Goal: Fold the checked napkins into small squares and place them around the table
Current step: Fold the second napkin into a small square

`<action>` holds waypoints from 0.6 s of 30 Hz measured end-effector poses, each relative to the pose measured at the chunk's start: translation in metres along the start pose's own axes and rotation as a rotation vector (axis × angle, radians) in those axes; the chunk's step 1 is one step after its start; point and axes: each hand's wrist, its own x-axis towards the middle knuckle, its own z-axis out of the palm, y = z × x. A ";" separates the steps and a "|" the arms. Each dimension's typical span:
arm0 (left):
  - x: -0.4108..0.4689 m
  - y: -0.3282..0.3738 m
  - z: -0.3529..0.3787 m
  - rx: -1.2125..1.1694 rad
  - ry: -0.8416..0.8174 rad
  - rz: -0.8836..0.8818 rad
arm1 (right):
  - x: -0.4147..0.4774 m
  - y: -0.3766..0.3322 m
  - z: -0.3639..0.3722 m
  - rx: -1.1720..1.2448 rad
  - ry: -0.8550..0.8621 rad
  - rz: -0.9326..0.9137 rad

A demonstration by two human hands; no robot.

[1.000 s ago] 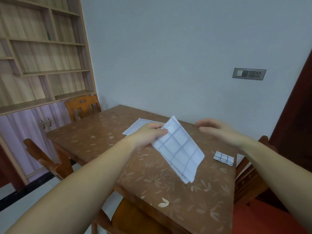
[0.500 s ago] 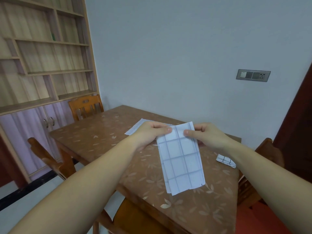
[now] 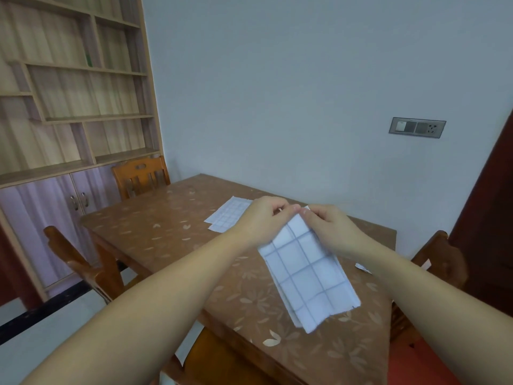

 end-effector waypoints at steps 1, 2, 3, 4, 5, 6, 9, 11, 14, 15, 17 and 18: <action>0.001 -0.002 0.000 0.002 0.009 0.000 | 0.000 0.000 0.002 -0.066 0.041 -0.030; 0.002 -0.003 -0.001 0.000 0.007 0.007 | -0.001 -0.001 0.003 -0.104 0.073 -0.053; 0.003 -0.004 -0.003 0.004 -0.001 0.013 | -0.002 -0.001 0.003 -0.118 0.099 -0.067; 0.004 -0.006 -0.005 0.008 -0.010 0.018 | -0.003 -0.002 0.002 -0.125 0.124 -0.068; 0.004 -0.008 -0.008 0.005 -0.020 0.013 | -0.004 -0.001 0.001 -0.126 0.148 -0.056; 0.003 -0.010 -0.011 -0.007 -0.027 0.001 | -0.004 0.000 -0.002 -0.124 0.173 -0.041; -0.002 -0.024 -0.020 -0.074 0.012 -0.085 | -0.001 0.007 -0.011 -0.104 0.263 0.002; -0.005 -0.027 -0.017 -0.188 0.088 -0.215 | 0.003 0.009 -0.017 -0.081 0.319 0.015; -0.008 -0.016 -0.001 -0.749 -0.076 -0.517 | 0.009 0.005 -0.018 0.013 0.388 0.012; -0.009 -0.013 0.009 -0.894 -0.174 -0.552 | 0.011 0.002 -0.017 0.048 0.408 0.012; -0.012 -0.012 0.028 -0.948 -0.279 -0.526 | 0.016 0.000 -0.019 0.101 0.441 0.015; -0.014 -0.013 0.033 -0.947 -0.290 -0.514 | 0.018 0.001 -0.020 0.104 0.453 0.023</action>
